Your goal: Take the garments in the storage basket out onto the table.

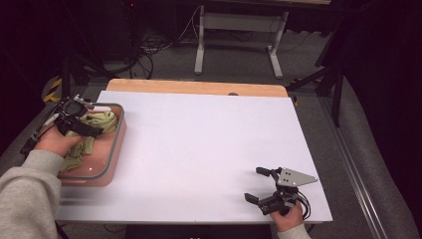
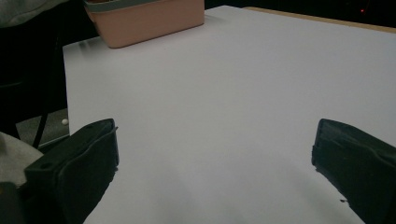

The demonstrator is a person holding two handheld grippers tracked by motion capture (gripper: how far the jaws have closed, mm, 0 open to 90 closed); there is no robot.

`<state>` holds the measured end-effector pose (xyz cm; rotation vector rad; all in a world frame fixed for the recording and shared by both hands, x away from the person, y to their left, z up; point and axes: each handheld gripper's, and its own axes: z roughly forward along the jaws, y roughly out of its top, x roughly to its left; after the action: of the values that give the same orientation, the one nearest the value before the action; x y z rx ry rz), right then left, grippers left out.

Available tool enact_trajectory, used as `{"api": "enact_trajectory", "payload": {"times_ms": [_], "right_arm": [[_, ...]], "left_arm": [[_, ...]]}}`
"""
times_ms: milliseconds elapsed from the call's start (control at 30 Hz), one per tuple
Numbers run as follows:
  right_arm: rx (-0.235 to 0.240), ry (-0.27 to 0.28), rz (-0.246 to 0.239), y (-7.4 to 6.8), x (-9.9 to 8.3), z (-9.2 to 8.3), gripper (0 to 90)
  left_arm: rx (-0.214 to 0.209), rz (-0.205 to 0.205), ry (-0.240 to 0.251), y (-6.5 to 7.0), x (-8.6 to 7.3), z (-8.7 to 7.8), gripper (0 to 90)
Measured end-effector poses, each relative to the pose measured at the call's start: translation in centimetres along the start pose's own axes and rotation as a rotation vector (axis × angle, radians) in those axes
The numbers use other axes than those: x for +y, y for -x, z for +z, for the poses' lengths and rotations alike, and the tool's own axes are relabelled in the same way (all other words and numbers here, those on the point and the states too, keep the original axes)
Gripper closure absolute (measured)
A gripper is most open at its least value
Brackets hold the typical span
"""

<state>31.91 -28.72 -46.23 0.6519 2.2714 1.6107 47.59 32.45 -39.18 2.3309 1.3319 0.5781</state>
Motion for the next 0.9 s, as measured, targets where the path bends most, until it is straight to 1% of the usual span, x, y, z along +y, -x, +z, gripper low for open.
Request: {"api": "enact_trajectory", "payload": {"times_ms": [133,200,233,300,400,433,467,533,700,733,900], "right_arm": [[0.0,-0.002,0.002,0.0,0.0,0.0,1.1],[0.001,-0.001,0.002,0.0,0.0,0.0,1.2],[0.0,0.0,0.001,0.0,0.0,0.0,1.1],[0.0,-0.002,0.004,0.0,-0.1,0.0,1.1],[0.0,-0.002,0.005,0.1,-0.1,0.0,1.1],[0.001,-0.001,0.006,0.1,-0.1,0.0,1.2],[0.002,-0.001,0.005,0.1,-0.1,0.0,1.1],[0.002,-0.002,0.006,0.1,-0.1,0.0,1.1],[0.003,0.0,0.01,0.1,-0.1,0.0,1.1],[0.003,0.0,0.009,0.1,-0.1,0.0,1.1],[0.004,-0.001,0.01,0.1,-0.1,0.0,1.1]], "left_arm": [[0.012,-0.005,-0.032,-0.5,0.2,0.6,3.2],[0.017,-0.009,-0.037,-0.6,0.2,0.8,3.5],[0.018,-0.011,-0.052,-0.8,0.2,1.1,3.7],[0.015,-0.02,-0.059,-1.0,0.2,1.3,4.2],[0.016,-0.02,-0.066,-1.1,0.2,1.6,6.0],[0.012,-0.02,-0.075,-1.2,0.2,1.7,6.0],[0.007,-0.028,-0.081,-1.3,0.2,1.8,7.9],[0.006,-0.027,-0.094,-1.4,0.2,2.1,9.3],[0.033,-0.018,-0.127,-1.5,0.4,3.0,11.2],[0.032,-0.019,-0.135,-1.5,0.5,3.0,11.3],[0.027,-0.022,-0.146,-1.7,0.4,3.5,13.3]]}}
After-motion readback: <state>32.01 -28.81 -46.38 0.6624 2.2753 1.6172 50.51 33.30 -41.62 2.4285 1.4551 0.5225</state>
